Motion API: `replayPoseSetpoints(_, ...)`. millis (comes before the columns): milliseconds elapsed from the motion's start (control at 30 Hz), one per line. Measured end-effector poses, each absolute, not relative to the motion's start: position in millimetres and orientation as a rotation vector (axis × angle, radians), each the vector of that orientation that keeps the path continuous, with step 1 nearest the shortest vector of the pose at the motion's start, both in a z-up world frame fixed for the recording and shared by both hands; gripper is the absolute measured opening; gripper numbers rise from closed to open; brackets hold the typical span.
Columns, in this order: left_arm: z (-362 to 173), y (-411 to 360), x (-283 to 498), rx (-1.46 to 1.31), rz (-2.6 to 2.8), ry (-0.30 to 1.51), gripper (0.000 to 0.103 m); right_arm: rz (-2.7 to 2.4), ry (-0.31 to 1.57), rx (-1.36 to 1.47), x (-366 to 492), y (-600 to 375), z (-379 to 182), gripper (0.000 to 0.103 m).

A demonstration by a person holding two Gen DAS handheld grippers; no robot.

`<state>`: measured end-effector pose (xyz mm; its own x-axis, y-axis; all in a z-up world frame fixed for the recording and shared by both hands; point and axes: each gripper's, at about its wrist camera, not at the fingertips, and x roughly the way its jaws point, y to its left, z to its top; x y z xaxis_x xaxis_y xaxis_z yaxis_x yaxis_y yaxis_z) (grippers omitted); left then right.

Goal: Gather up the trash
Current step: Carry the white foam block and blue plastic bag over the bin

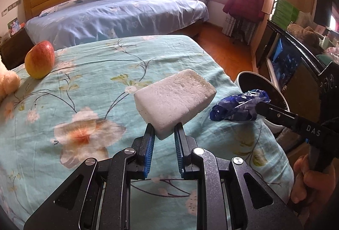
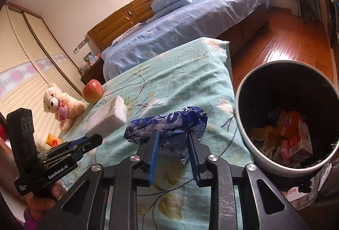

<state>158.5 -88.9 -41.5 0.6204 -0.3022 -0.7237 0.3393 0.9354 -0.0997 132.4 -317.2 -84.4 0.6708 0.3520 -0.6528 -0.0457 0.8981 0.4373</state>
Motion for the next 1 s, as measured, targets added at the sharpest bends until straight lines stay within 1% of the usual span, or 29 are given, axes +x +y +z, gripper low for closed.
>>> replayPoseSetpoints(433, -41.2, -120.4, 152.2, 0.066, -0.446, 0.831, 0.018, 0.161, 0.783, 0.415, 113.6, -347.9, -78.3, 0.026)
replayPoseSetpoints(633, -45.3, -121.5, 153.5, 0.063, -0.443, 0.843, 0.018, 0.169, 0.799, 0.401, 109.1, -347.3, -82.1, 0.027)
replayPoseSetpoints(667, -46.3, -120.5, 153.2, 0.062, -0.441, 0.845, 0.018, 0.163, 0.798, 0.380, 108.1, -344.4, -82.0, 0.033)
replayPoseSetpoints(733, -47.8, -116.0, 154.1, 0.057, -0.434, 0.851, 0.018, 0.202, 0.818, 0.332, 109.2, -336.9, -81.9, 0.048)
replayPoseSetpoints(767, -48.3, -113.8, 154.5, 0.055, -0.431, 0.853, 0.018, 0.230, 0.826, 0.308, 109.7, -334.0, -81.5, 0.067)
replayPoseSetpoints(800, -49.1, -110.5, 155.2, 0.052, -0.424, 0.854, 0.018, 0.256, 0.830, 0.258, 110.5, -329.7, -79.4, 0.078)
replayPoseSetpoints(833, -49.5, -108.3, 155.5, 0.049, -0.421, 0.855, 0.018, 0.273, 0.834, 0.194, 111.9, -325.3, -77.4, 0.081)
replayPoseSetpoints(933, -51.9, -102.1, 157.4, 0.031, -0.413, 0.863, 0.018, 0.311, 0.838, 0.013, 121.1, -315.7, -72.3, 0.083)
replayPoseSetpoints(967, -52.9, -101.0, 157.8, 0.028, -0.412, 0.866, 0.018, 0.330, 0.847, -0.013, 125.5, -314.1, -72.8, 0.088)
replayPoseSetpoints(1000, -53.6, -100.6, 158.0, 0.027, -0.411, 0.868, 0.018, 0.359, 0.866, -0.048, 133.7, -312.4, -73.9, 0.091)
